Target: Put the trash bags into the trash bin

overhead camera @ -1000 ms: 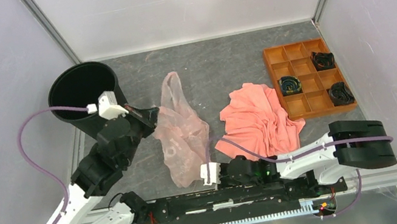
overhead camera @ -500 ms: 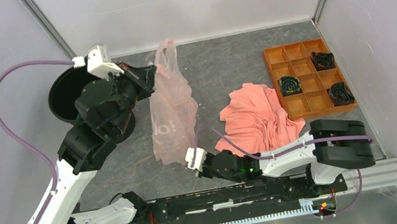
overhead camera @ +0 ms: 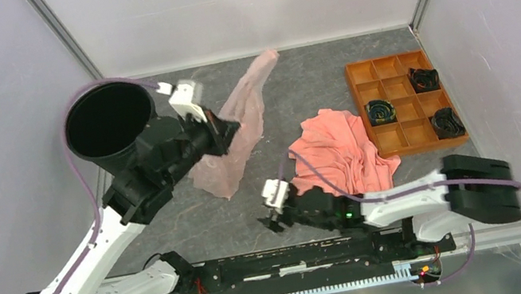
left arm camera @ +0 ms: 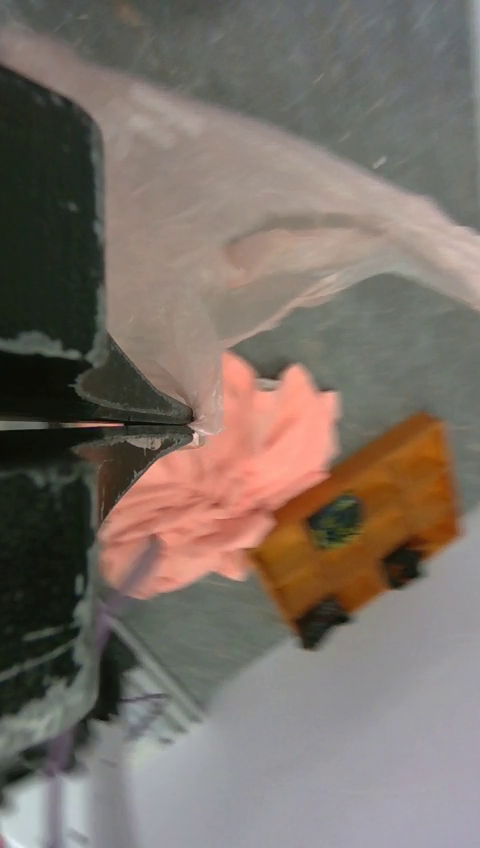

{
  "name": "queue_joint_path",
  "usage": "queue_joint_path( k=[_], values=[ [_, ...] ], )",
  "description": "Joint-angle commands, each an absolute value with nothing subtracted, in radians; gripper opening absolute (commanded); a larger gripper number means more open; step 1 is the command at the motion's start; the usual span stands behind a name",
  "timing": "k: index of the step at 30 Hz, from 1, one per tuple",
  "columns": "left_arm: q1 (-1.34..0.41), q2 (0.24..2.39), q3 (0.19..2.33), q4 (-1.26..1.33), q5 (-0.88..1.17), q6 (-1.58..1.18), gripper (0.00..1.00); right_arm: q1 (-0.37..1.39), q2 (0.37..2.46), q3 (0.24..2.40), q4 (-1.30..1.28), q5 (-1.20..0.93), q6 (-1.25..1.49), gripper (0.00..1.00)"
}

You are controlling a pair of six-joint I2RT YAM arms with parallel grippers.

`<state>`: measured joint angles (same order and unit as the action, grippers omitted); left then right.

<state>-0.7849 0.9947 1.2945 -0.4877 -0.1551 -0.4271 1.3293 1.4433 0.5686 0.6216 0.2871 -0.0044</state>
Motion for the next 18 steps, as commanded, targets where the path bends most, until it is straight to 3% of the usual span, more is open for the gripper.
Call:
queue_joint_path(
  k=[1,4,6,8,18],
  values=[
    [-0.784,0.922,1.152,-0.517,0.105,-0.341,0.02,1.332,1.13,0.386,0.45,0.275,0.07,0.83],
    [-0.785,0.862,1.052,-0.523,0.194,-0.389,0.02,1.33,0.871,0.35,0.197,0.387,0.064,0.91],
    [-0.785,0.823,0.989,-0.511,0.238,-0.434,0.02,1.315,0.763,0.39,0.045,0.473,0.059,0.98],
    [-0.787,0.781,0.938,-0.503,0.231,-0.486,0.02,1.246,0.719,0.451,-0.068,0.523,0.043,0.98],
    [-0.786,0.741,0.956,-0.79,-0.133,-0.627,0.02,0.797,1.068,0.719,-0.117,0.267,0.008,0.98]
  ],
)
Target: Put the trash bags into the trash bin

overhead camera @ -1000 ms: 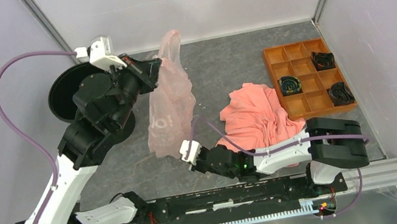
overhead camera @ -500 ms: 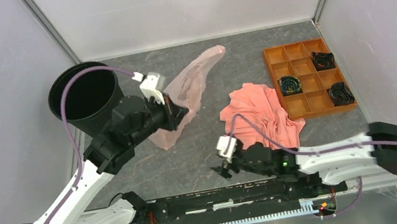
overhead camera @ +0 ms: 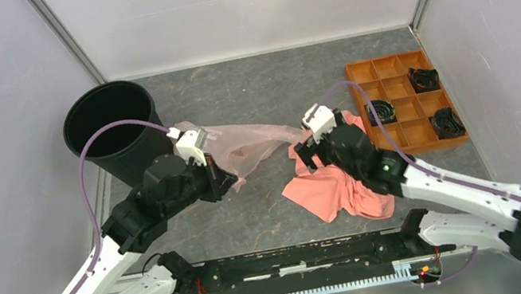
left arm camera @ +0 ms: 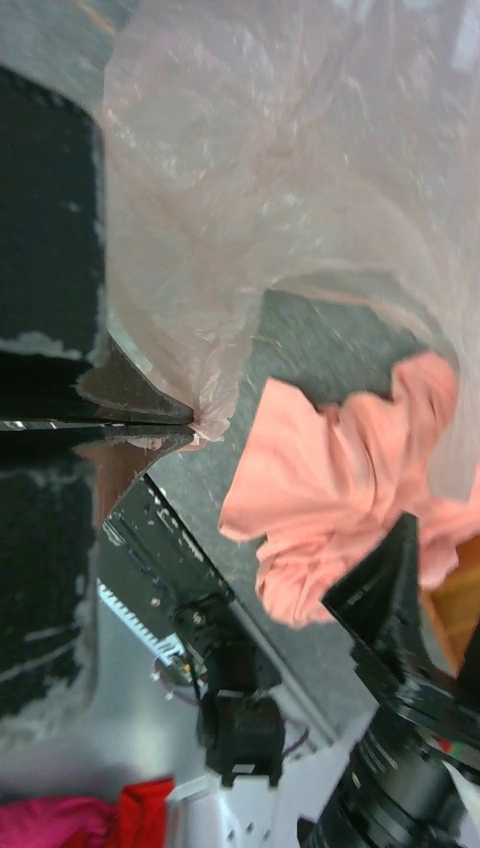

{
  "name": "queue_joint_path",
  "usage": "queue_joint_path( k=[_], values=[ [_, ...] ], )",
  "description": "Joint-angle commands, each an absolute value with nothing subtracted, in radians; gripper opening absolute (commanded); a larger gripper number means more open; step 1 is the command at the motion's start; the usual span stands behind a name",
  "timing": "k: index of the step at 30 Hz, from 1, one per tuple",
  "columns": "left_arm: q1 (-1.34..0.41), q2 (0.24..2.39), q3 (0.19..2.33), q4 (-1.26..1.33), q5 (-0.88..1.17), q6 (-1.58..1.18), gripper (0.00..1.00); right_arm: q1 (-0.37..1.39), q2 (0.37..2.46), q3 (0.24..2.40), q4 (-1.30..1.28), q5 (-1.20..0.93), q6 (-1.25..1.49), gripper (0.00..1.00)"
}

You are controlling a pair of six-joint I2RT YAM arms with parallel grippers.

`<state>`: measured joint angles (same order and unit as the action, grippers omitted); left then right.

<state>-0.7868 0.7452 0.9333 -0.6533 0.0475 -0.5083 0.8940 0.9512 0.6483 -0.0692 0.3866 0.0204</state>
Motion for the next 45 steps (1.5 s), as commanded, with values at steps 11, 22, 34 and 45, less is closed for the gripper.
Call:
queue_joint_path(
  k=[11,22,34,45],
  values=[
    [-0.785,0.619,0.882,-0.834,-0.215,-0.727,0.02,0.711,1.121,0.57,0.185,-0.094,-0.156,0.98],
    [-0.785,0.642,0.848,-0.799,-0.22,-0.727,0.02,0.814,1.248,0.54,0.289,0.228,-0.259,0.88],
    [-0.786,0.847,0.811,-0.608,-0.421,-0.773,0.02,0.837,1.43,0.603,0.682,0.531,-0.048,0.04],
    [-0.785,0.818,0.748,-0.614,-0.172,-0.74,0.23,0.835,1.385,0.455,0.855,0.448,-0.061,0.0]
  ],
)
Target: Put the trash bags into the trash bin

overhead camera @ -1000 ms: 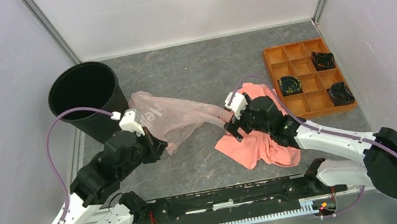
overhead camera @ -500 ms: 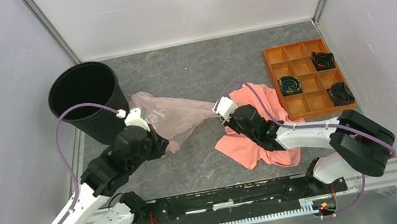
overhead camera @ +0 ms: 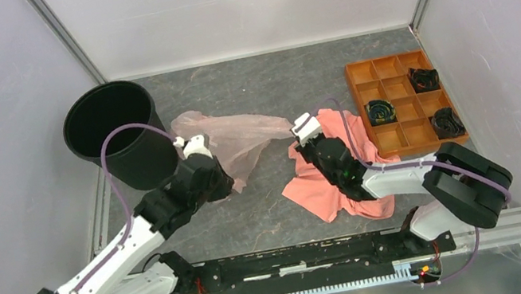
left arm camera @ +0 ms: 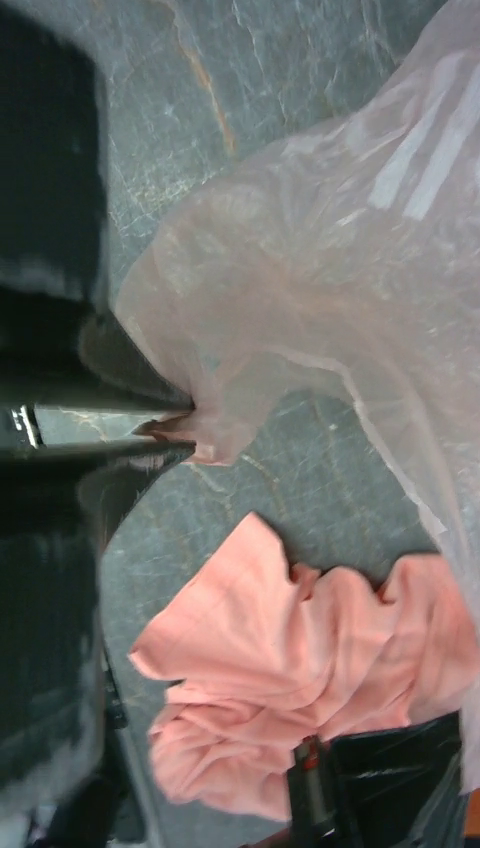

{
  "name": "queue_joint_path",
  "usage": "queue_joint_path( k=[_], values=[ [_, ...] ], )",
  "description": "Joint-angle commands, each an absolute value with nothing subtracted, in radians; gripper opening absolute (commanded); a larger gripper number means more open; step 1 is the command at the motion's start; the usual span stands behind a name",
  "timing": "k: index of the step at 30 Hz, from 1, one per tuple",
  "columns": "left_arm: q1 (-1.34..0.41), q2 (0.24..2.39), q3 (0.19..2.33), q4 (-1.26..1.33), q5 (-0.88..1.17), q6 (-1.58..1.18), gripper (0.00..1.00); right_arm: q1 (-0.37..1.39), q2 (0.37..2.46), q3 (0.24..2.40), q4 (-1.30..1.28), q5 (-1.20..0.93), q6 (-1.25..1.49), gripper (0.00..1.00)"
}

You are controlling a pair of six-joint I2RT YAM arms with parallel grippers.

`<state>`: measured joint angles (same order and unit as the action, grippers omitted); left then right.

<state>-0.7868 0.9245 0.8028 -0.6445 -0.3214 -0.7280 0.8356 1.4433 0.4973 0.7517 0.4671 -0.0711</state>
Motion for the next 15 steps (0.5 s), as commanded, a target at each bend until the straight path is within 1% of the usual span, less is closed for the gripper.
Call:
queue_joint_path(
  k=[1,3,4,6,7,8,12,15],
  values=[
    [-0.786,0.784,0.726,-0.619,-0.136,-0.78,0.33,0.835,1.368,0.437,0.87,0.454,-0.061,0.0],
    [-0.786,0.716,0.668,-0.609,-0.062,-0.865,0.54,0.834,1.352,0.414,0.892,0.46,-0.056,0.0],
    [-0.786,0.688,0.635,-0.598,-0.027,-0.908,0.62,0.835,1.349,0.413,0.889,0.457,-0.053,0.0],
    [-0.785,0.657,0.586,-0.604,0.016,-0.983,0.87,0.835,1.35,0.414,0.878,0.451,-0.042,0.0],
    [-0.785,0.651,0.578,-0.625,0.017,-1.016,0.95,0.834,1.354,0.413,0.88,0.44,-0.037,0.0],
    [-0.785,0.647,0.573,-0.652,0.009,-1.045,0.99,0.835,1.354,0.414,0.879,0.435,-0.034,0.0],
    [-0.786,0.684,0.579,-0.734,-0.078,-1.149,1.0,0.834,1.35,0.411,0.882,0.425,-0.025,0.0],
    [-0.787,0.756,0.556,-0.658,-0.071,-1.216,1.0,0.834,1.349,0.407,0.888,0.416,-0.019,0.0]
  ],
)
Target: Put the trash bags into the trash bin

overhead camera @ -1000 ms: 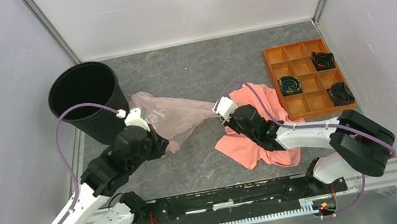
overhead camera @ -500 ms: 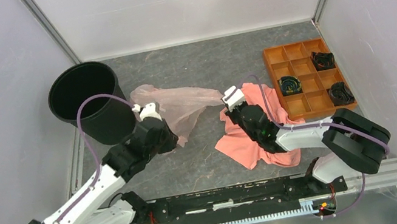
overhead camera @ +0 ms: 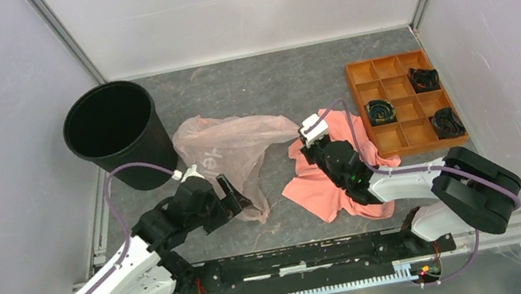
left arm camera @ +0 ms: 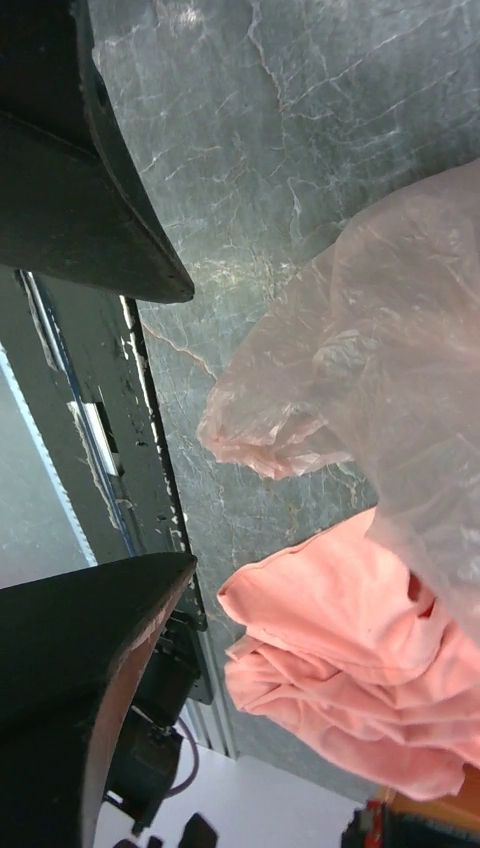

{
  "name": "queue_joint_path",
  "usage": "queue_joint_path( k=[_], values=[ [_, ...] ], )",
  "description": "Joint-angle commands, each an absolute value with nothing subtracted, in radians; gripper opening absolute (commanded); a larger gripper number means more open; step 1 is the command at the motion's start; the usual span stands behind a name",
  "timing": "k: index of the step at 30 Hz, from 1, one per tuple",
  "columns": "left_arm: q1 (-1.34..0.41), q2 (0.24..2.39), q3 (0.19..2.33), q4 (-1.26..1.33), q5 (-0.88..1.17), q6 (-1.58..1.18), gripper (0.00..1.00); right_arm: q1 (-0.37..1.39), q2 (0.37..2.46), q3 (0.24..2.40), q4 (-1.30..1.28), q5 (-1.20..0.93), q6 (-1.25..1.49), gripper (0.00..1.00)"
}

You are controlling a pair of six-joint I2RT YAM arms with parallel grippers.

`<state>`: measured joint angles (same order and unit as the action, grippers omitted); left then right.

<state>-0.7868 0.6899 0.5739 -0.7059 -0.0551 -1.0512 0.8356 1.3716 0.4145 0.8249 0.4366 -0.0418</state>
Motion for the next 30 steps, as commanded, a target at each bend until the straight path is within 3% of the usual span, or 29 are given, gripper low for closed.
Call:
queue_joint_path(
  k=[1,9,12,16,19,21,24,30],
  values=[
    [-0.788,0.777,0.545,-0.624,-0.061,-1.235,1.0,0.835,1.349,0.406,0.888,0.412,-0.018,0.0],
    [-0.876,0.967,0.495,-0.484,-0.113,-1.362,0.95,0.833,1.338,0.394,0.897,0.416,-0.018,0.0],
    [-0.903,0.965,0.432,-0.385,-0.155,-1.433,0.88,0.833,1.333,0.391,0.9,0.417,-0.018,0.0],
    [-0.911,0.995,0.395,-0.254,-0.218,-1.416,0.64,0.833,1.332,0.387,0.904,0.409,-0.015,0.0],
    [-0.912,1.022,0.462,-0.303,-0.31,-1.321,0.3,0.832,1.334,0.38,0.898,0.408,-0.011,0.0],
    [-0.913,1.023,0.495,-0.366,-0.352,-1.276,0.12,0.833,1.327,0.388,0.861,0.409,0.022,0.0],
    [-0.913,1.006,0.516,-0.439,-0.35,-1.227,0.05,0.833,1.297,0.439,0.702,0.317,0.102,0.0],
    [-0.913,0.944,0.568,-0.579,-0.351,-1.102,0.04,0.832,1.25,0.429,0.498,-0.13,0.264,0.0]
  ],
)
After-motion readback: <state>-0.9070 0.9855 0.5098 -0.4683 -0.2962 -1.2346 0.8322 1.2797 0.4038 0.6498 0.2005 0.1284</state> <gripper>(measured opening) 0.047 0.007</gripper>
